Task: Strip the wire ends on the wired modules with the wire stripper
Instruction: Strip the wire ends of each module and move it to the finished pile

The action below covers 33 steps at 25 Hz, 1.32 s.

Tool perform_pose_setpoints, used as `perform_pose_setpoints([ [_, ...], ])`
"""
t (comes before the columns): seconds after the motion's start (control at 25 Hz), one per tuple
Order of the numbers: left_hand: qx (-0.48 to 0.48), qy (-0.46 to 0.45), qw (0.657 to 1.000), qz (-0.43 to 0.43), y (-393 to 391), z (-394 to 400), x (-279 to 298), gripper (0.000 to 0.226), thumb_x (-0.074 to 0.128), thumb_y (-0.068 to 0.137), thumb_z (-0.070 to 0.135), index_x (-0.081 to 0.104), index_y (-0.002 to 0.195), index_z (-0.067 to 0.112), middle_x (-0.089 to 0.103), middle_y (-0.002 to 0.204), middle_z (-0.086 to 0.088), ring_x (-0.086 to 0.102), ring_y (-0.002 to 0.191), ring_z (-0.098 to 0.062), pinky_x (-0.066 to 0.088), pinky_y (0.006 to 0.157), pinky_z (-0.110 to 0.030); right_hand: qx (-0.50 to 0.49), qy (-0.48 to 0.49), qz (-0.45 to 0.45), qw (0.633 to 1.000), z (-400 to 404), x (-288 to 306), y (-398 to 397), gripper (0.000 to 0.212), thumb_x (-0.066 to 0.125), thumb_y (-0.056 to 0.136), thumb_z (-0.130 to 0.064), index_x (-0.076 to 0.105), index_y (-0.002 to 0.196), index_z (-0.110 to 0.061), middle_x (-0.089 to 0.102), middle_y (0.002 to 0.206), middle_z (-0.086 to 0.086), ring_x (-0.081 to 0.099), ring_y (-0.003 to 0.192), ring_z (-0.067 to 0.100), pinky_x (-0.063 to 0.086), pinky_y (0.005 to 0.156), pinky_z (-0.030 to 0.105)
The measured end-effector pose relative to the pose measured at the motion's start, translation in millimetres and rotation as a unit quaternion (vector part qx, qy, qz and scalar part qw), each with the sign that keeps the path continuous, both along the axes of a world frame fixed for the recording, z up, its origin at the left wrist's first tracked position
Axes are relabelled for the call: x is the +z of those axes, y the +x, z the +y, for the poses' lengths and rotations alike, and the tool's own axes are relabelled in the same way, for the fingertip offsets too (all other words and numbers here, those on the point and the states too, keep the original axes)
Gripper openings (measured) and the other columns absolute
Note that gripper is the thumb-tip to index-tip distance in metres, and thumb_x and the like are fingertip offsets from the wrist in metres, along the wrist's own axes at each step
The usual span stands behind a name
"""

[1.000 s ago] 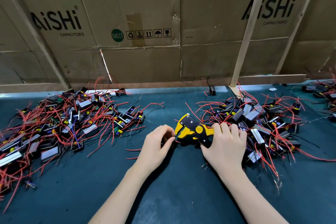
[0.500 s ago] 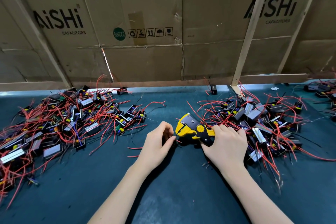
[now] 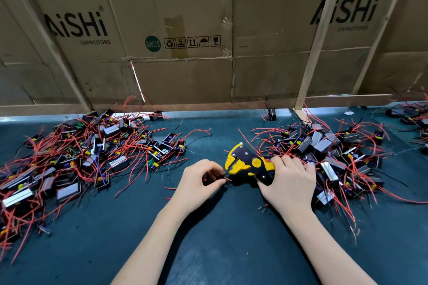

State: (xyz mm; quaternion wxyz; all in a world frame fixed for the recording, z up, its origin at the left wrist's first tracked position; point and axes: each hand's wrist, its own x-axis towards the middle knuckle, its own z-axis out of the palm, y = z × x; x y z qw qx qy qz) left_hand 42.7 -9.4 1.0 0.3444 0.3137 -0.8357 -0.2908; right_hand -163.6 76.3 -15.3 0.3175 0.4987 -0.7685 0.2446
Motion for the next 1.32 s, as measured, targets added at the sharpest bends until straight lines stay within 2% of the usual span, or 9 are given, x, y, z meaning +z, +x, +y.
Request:
perform_pose_setpoints([
  [0.08, 0.017, -0.022, 1.0, -0.006, -2.7, 2.6, 0.5, 0.011, 0.078, 0.079, 0.014, 0.069, 0.084, 0.018, 0.062, 0.081, 0.007, 0.057, 0.073, -0.011, 0.048, 0.071, -0.023, -0.019, -0.019, 0.007, 1.0, -0.3, -1.8, -4.2, 0.048, 0.075, 0.061, -0.053, 0.061, 0.08, -0.012, 0.058, 0.075, 0.006, 0.055, 0.072, 0.031, 0.032, 0.07, 0.039],
  [0.16, 0.032, -0.035, 0.999, -0.007, -5.5, 4.2, -0.1, 0.009, 0.075, 0.081, 0.012, 0.068, 0.082, 0.016, 0.06, 0.08, 0.006, 0.055, 0.073, -0.01, 0.045, 0.07, -0.021, -0.031, -0.033, -0.002, 0.999, 0.3, -2.9, -6.0, 0.048, 0.072, 0.061, -0.054, 0.061, 0.082, -0.012, 0.057, 0.076, 0.006, 0.054, 0.074, 0.032, 0.031, 0.071, 0.039],
  [0.32, 0.067, -0.029, 0.997, 0.014, -9.3, 6.5, -3.2, 0.008, 0.068, 0.087, 0.008, 0.061, 0.084, 0.013, 0.058, 0.082, 0.005, 0.05, 0.073, -0.009, 0.037, 0.068, -0.012, -0.038, -0.014, 0.001, 0.999, 2.2, -4.7, -7.9, 0.047, 0.083, 0.055, -0.044, 0.062, 0.081, -0.011, 0.058, 0.076, 0.007, 0.054, 0.074, 0.032, 0.031, 0.071, 0.04],
  [0.56, 0.078, -0.016, 0.996, 0.03, -12.4, 7.0, -4.8, 0.01, 0.067, 0.087, 0.007, 0.061, 0.084, 0.014, 0.058, 0.081, 0.006, 0.05, 0.072, -0.009, 0.037, 0.067, -0.012, -0.008, 0.001, 0.006, 1.0, 1.4, -2.9, 2.4, 0.048, 0.085, 0.052, -0.044, 0.061, 0.078, -0.011, 0.06, 0.075, 0.007, 0.056, 0.075, 0.032, 0.031, 0.07, 0.039],
  [0.84, 0.071, -0.024, 0.997, 0.018, -14.3, 5.7, -8.3, 0.012, 0.067, 0.086, 0.007, 0.06, 0.082, 0.015, 0.056, 0.079, 0.008, 0.049, 0.07, -0.01, 0.036, 0.066, -0.012, -0.008, 0.019, -0.025, 0.999, 1.8, 0.8, 1.7, 0.045, 0.084, 0.055, -0.044, 0.06, 0.074, -0.011, 0.061, 0.072, 0.007, 0.058, 0.073, 0.032, 0.034, 0.069, 0.04],
  [1.2, 0.074, -0.02, 0.997, 0.022, -13.4, 6.2, -7.2, 0.013, 0.067, 0.085, 0.006, 0.06, 0.081, 0.016, 0.056, 0.078, 0.009, 0.049, 0.07, -0.008, 0.035, 0.066, -0.009, 0.016, 0.037, -0.041, 0.998, 1.9, 2.3, 5.7, 0.04, 0.087, 0.057, -0.04, 0.06, 0.062, -0.011, 0.059, 0.057, 0.006, 0.059, 0.056, 0.029, 0.038, 0.062, 0.037],
  [1.32, 0.073, -0.019, 0.997, 0.019, -13.0, 6.7, -6.3, 0.012, 0.067, 0.085, 0.006, 0.061, 0.082, 0.015, 0.056, 0.079, 0.009, 0.049, 0.07, -0.008, 0.035, 0.066, -0.009, 0.016, 0.042, -0.044, 0.998, 2.1, 3.0, 5.6, 0.04, 0.087, 0.056, -0.041, 0.06, 0.061, -0.011, 0.059, 0.057, 0.006, 0.059, 0.056, 0.029, 0.037, 0.062, 0.036],
])
